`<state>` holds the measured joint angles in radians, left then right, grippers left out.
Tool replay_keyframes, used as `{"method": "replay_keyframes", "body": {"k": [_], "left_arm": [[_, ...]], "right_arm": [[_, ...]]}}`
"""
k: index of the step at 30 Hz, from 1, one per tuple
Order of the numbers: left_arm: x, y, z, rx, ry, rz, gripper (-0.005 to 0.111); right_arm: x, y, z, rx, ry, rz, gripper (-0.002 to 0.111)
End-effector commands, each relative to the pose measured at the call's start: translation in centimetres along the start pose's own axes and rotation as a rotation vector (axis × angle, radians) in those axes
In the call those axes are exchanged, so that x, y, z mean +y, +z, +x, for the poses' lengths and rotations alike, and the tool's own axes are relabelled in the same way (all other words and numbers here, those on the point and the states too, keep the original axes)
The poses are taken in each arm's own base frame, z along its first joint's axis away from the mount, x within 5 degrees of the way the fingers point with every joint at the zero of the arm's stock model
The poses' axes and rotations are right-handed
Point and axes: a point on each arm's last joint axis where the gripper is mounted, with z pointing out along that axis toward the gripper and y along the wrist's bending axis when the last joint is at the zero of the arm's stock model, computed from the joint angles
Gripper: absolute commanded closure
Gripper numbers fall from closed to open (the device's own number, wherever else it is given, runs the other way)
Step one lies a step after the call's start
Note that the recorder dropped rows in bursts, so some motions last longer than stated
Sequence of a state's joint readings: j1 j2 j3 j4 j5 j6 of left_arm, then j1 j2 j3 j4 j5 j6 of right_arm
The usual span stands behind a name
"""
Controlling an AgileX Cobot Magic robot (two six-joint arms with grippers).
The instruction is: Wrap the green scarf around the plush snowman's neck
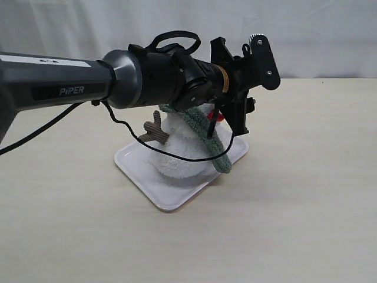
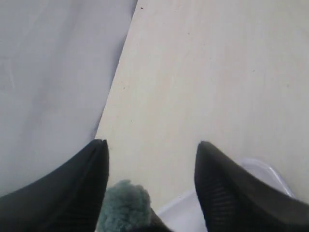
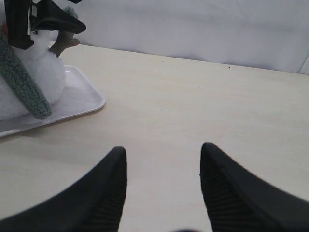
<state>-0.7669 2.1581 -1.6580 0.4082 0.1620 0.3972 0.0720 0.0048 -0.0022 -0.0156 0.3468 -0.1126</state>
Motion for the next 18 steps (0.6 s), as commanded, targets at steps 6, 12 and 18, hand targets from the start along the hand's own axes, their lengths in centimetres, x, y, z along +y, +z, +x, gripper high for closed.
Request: {"method": "replay_keyframes", "body": {"k": [6,12,18], "left_arm": [[2.1,-0.3,1.3,0.100,0.055,-0.027,0.054],[1.9,0.2,2.4,0.152,0.045,-0.007,0.054],[1.6,0.5,2.4,0.137,0.047,-0.006,0.077]], "right_arm": [[0.0,0.0,0.0,-0.007,0.002,0.002,0.062],[0.0,0.0,0.0,-0.007,0.002,0.002,0.062],[0.0,0.0,0.0,-0.007,0.002,0.002,0.062]]}}
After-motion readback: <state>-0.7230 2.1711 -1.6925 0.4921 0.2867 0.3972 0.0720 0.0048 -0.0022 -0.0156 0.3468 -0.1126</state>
